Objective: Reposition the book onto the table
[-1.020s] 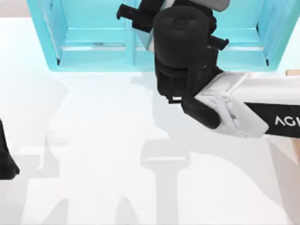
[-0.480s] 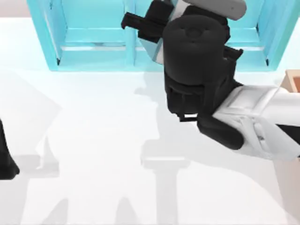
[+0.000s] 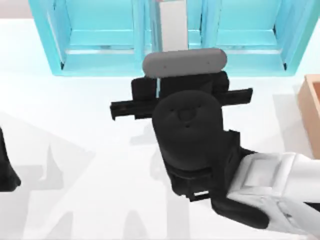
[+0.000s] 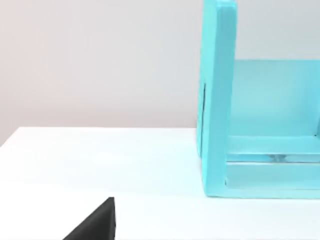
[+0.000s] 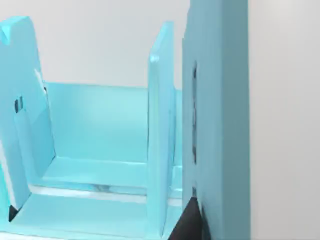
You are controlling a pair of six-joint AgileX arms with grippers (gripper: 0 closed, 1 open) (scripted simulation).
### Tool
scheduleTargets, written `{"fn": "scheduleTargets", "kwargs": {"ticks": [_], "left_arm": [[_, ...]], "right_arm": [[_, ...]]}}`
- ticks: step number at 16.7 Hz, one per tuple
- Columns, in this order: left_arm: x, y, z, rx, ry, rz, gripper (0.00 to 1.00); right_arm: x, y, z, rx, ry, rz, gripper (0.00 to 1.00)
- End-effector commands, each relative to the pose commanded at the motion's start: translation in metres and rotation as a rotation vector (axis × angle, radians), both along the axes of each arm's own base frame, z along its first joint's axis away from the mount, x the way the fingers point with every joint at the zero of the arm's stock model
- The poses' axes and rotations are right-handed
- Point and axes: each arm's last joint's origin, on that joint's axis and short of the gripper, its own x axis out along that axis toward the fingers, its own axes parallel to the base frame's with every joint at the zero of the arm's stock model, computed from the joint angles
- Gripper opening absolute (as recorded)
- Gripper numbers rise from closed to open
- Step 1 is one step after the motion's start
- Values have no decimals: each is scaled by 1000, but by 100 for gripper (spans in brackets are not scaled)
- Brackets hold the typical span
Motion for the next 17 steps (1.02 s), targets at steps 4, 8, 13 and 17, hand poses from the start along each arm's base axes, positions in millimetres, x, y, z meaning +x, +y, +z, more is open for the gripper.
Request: {"fn": "scheduleTargets", "kwargs": {"ticks": [4, 8, 13, 17], "left_arm": [[0, 0, 0, 0, 0, 0, 100], [0, 0, 0, 0, 0, 0, 100], [0, 0, 0, 0, 0, 0, 100], [0, 0, 0, 0, 0, 0, 100]], "right_arm": [[-69, -13, -35, -497, -13, 155, 0], [-125, -48, -72, -1011, -94, 316, 0], [-159, -91, -103, -1407, -207, 437, 0], [-162, -97, -107, -1453, -224, 451, 0]]}}
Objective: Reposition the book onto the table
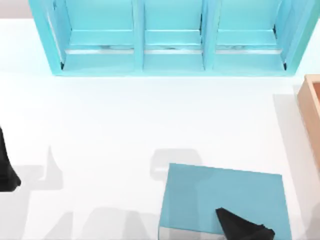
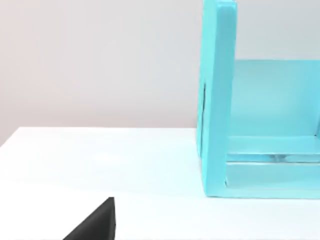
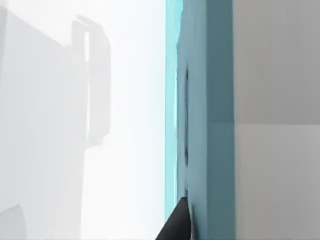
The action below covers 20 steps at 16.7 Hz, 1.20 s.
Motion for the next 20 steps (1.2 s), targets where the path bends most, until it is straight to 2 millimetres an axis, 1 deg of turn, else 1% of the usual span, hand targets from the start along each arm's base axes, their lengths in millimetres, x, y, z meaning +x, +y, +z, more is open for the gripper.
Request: {"fn": "scheduleTargets", "kwargs": {"ticks": [2, 10, 12, 14, 20], "left_arm": [[0, 0, 0, 0, 0, 0, 100], [0, 0, 0, 0, 0, 0, 100], [0, 0, 0, 0, 0, 0, 100], [0, 0, 0, 0, 0, 0, 100], [0, 0, 0, 0, 0, 0, 100]], "right_arm": [[1, -1, -2, -2, 5, -3, 0], [-5, -1, 1, 0, 0, 0, 0], [-4, -2, -2, -5, 3, -2, 0], [-4, -2, -6, -5, 3, -2, 0], [-4, -2, -29, -7, 4, -2, 0]]}}
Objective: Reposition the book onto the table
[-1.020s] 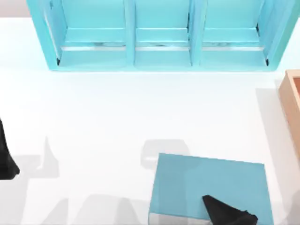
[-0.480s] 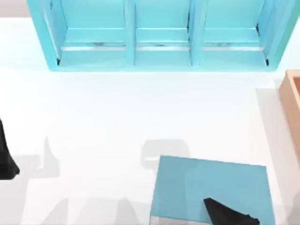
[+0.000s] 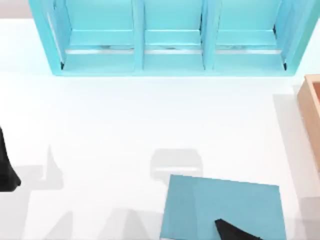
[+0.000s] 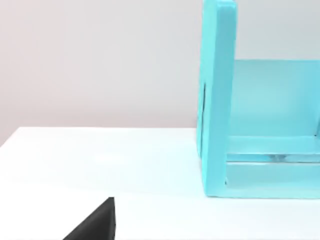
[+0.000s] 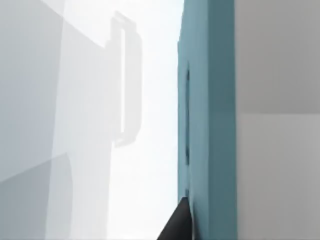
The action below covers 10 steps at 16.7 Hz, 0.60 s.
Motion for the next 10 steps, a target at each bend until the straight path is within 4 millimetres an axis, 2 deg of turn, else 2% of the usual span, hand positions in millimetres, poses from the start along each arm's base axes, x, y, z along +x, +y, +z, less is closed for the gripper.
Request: {"fn": "scheduleTargets", "kwargs": {"ticks": [5, 10], "left_arm": [[0, 0, 0, 0, 0, 0, 100], [0, 0, 0, 0, 0, 0, 100]], "right_arm": [[0, 0, -3, 2, -1, -1, 0], [0, 0, -3, 2, -1, -1, 38]]}}
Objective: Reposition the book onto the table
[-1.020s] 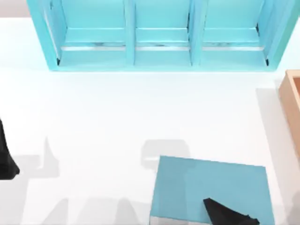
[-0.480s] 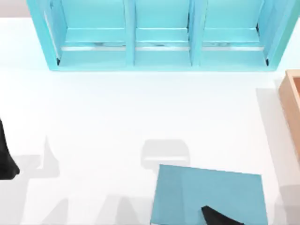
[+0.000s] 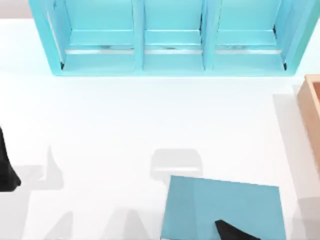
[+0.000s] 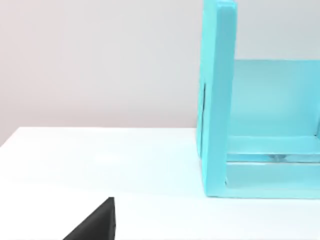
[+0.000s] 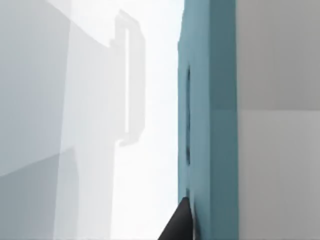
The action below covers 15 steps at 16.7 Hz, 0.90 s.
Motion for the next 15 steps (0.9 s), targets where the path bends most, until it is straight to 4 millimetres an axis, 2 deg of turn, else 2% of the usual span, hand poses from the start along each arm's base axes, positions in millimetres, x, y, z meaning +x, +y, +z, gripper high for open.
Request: {"fn": "scheduleTargets", "kwargs": {"ticks": [8, 15], "left_arm": [[0, 0, 0, 0, 0, 0, 100], [0, 0, 0, 0, 0, 0, 100]], "right_arm": [[0, 0, 0, 0, 0, 0, 98], [0, 0, 0, 0, 0, 0, 100]]}}
